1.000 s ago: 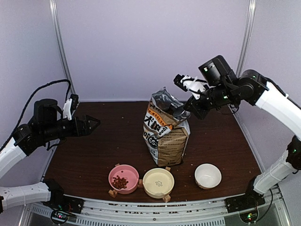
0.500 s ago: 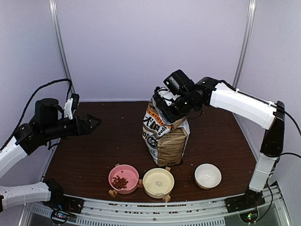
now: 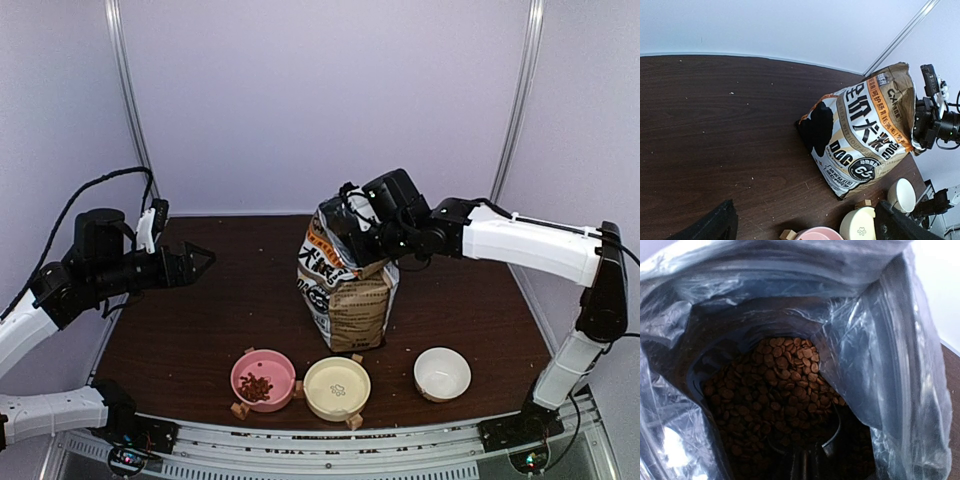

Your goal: Serve the pet food

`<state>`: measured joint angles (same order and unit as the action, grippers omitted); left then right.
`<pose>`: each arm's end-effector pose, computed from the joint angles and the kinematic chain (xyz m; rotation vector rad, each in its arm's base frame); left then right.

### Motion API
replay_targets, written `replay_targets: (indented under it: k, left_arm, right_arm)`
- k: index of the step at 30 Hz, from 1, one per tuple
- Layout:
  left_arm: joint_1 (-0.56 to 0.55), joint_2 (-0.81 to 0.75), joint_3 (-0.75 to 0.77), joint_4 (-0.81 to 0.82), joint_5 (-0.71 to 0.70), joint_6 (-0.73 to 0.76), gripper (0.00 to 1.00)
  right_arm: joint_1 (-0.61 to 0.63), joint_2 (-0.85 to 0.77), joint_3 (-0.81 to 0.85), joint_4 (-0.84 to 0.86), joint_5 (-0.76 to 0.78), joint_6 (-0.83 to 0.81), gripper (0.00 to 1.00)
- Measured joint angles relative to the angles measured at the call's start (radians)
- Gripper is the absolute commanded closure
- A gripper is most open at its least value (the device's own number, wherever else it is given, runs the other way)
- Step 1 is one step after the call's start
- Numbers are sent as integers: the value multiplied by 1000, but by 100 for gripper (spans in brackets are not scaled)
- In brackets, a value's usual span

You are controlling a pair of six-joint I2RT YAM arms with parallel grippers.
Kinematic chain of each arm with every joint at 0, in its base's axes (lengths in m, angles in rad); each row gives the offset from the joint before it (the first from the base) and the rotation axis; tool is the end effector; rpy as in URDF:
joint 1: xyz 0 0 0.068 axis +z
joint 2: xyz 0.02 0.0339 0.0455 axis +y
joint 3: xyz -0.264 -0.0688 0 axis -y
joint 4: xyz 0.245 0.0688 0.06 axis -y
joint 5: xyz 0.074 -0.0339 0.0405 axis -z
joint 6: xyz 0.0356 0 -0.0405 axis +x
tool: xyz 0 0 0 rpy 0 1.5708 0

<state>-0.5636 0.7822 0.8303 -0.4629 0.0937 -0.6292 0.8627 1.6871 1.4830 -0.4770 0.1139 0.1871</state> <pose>0.1459 -0.0962 0.3272 -0.0046 2.0889 -0.8460 0.2552 0.2918 0.3159 -0.6979 2.1740 0.4327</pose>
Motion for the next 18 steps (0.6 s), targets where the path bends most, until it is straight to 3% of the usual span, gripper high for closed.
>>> replay_targets:
  k: [8,18]
  left_arm:
    - [0,0,0,0,-1,0,2]
    - [0,0,0,0,-1,0,2]
  right_arm:
    - [-2,-71,-156,185,-8,-8,100]
    - [-5,-98,-174,202,-27,-8,100]
